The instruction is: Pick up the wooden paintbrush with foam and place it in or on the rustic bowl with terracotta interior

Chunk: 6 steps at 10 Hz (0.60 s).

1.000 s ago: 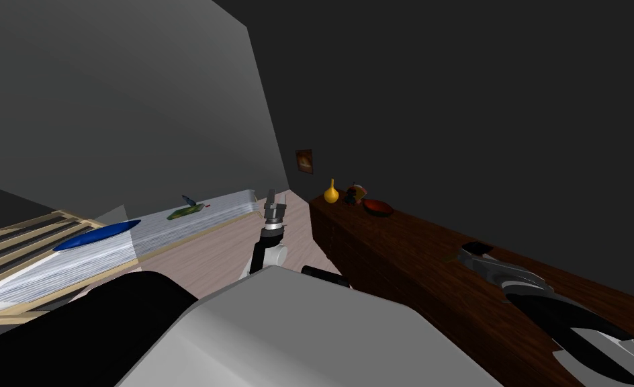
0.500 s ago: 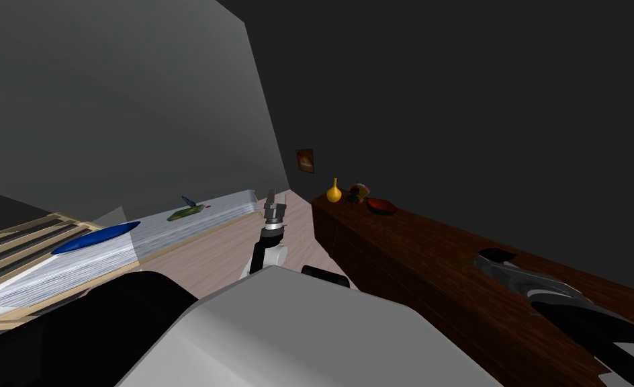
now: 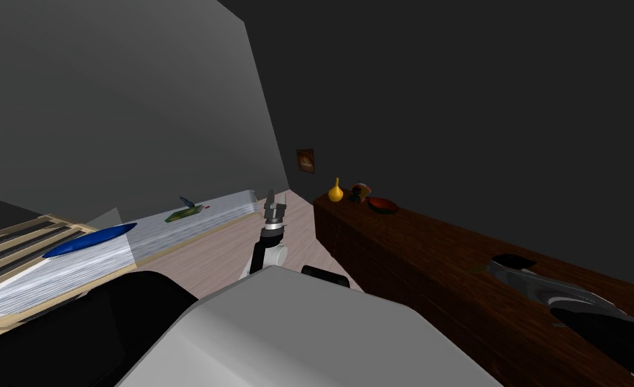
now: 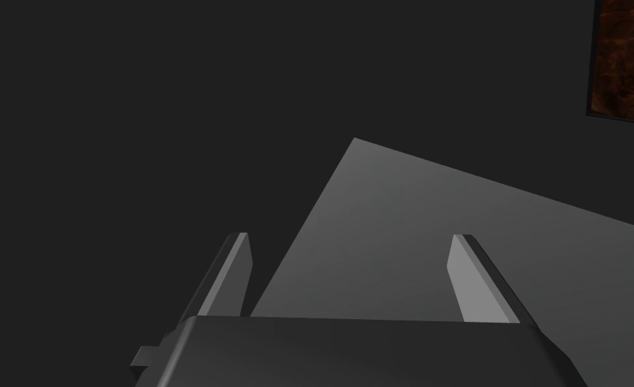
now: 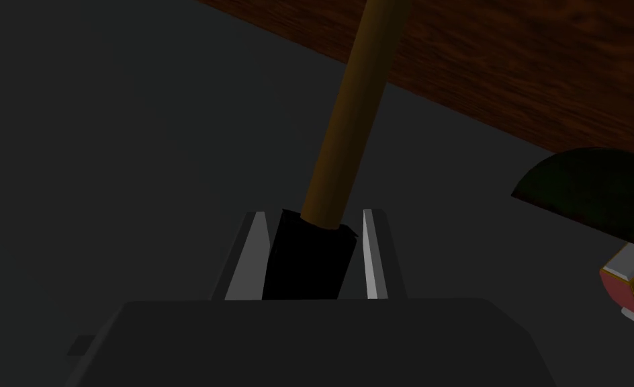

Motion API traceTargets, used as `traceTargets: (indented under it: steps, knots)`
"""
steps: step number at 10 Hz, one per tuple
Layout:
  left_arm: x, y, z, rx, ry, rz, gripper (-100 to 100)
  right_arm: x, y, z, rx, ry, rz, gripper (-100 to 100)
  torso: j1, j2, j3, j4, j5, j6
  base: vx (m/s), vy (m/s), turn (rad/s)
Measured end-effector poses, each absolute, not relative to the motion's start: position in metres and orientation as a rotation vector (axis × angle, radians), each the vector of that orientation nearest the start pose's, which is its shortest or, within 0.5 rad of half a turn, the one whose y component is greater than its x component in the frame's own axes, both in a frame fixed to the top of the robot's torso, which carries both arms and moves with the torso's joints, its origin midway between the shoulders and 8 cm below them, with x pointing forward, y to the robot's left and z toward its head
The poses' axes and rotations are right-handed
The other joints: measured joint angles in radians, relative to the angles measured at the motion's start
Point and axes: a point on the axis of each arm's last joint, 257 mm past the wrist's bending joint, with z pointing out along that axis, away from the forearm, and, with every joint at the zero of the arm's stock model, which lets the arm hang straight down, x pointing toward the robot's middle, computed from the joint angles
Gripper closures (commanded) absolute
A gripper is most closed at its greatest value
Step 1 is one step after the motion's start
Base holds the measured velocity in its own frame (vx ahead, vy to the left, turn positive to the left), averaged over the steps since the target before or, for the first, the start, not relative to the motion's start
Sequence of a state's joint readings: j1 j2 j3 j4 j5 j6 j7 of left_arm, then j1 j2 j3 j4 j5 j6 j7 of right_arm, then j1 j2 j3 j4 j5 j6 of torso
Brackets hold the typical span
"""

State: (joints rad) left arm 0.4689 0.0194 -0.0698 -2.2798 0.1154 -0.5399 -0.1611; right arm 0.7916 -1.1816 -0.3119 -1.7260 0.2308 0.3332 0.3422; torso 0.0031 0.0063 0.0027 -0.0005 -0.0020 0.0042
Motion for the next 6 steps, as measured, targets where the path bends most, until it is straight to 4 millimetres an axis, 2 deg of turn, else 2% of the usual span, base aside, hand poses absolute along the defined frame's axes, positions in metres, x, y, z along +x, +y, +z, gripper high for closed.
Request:
traceTargets:
  steps: [3, 6]
  knots:
    - [0.341, 0.265, 0.04, -0.619, 0.552, -1.319, 0, 0.299, -0.703, -0.181, 0.202, 2.034, -0.708, 100, 0.0, -0.002, -0.001, 0.0, 0.0, -0.001, -0.009, 0.064, 0.018]
    - [0.341, 0.265, 0.04, -0.619, 0.552, -1.319, 0, 0.299, -0.712, -0.169, 0.218, 2.046, -0.734, 100, 0.0, -0.005, -0.003, -0.001, 0.0, -0.003, 0.026, 0.054, 0.07]
